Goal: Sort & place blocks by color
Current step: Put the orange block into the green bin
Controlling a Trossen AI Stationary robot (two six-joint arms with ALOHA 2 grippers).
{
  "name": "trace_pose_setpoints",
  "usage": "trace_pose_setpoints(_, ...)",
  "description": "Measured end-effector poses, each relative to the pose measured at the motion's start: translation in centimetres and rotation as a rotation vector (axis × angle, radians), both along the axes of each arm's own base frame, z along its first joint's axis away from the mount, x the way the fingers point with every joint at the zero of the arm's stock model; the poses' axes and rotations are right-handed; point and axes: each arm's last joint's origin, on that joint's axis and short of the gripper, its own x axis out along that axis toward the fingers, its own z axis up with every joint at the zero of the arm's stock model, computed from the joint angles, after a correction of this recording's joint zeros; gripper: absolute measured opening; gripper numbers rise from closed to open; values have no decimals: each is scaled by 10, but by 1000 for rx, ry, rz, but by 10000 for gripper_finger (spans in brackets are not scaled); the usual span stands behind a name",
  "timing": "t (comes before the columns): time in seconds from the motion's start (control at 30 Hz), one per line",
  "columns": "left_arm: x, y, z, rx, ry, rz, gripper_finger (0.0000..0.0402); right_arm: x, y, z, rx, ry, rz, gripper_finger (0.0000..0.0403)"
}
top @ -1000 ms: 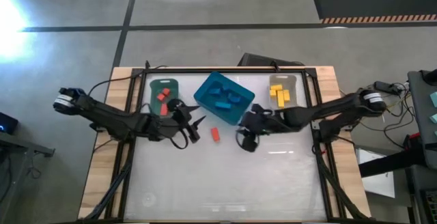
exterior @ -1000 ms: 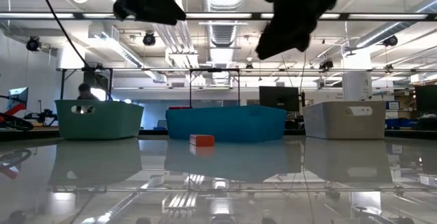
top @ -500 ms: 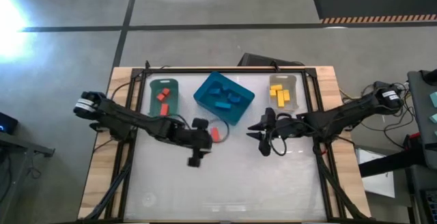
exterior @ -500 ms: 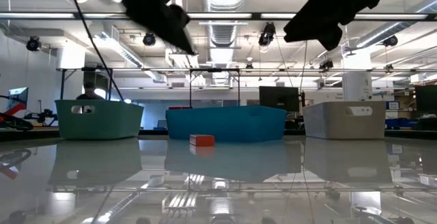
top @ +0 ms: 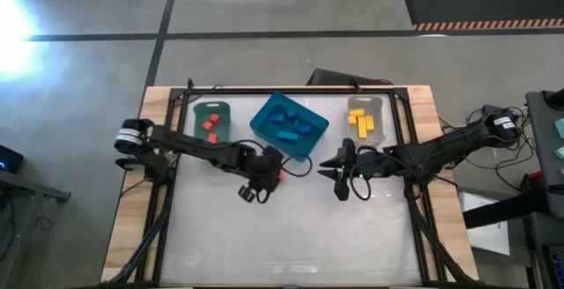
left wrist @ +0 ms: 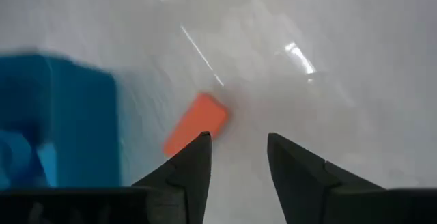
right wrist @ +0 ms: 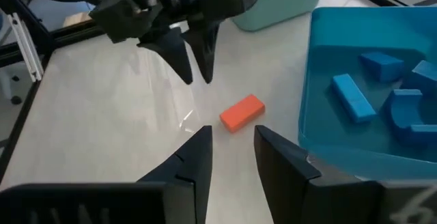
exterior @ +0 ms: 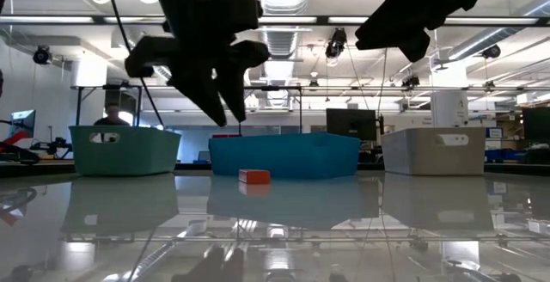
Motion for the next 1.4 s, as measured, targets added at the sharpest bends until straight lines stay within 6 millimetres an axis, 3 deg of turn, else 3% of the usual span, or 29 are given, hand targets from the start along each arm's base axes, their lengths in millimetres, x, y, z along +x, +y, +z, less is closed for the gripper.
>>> trace_pose_setpoints(0.33,14,8,-13,85,-26,-143,133,0,0,-1,12,3,-7,96)
trace_pose_setpoints(0.77,16,15,-32,159,36,-272,230,0,-1,0,-2,-11,-51,93)
trace_pose_setpoints(1.13,15,14,-36,194,32,-361,233,0,-2,-2,21,-8,-69,93)
trace_pose_setpoints(1.4,19,14,-52,179,71,-376,233,-2,-2,-6,23,2,-72,93)
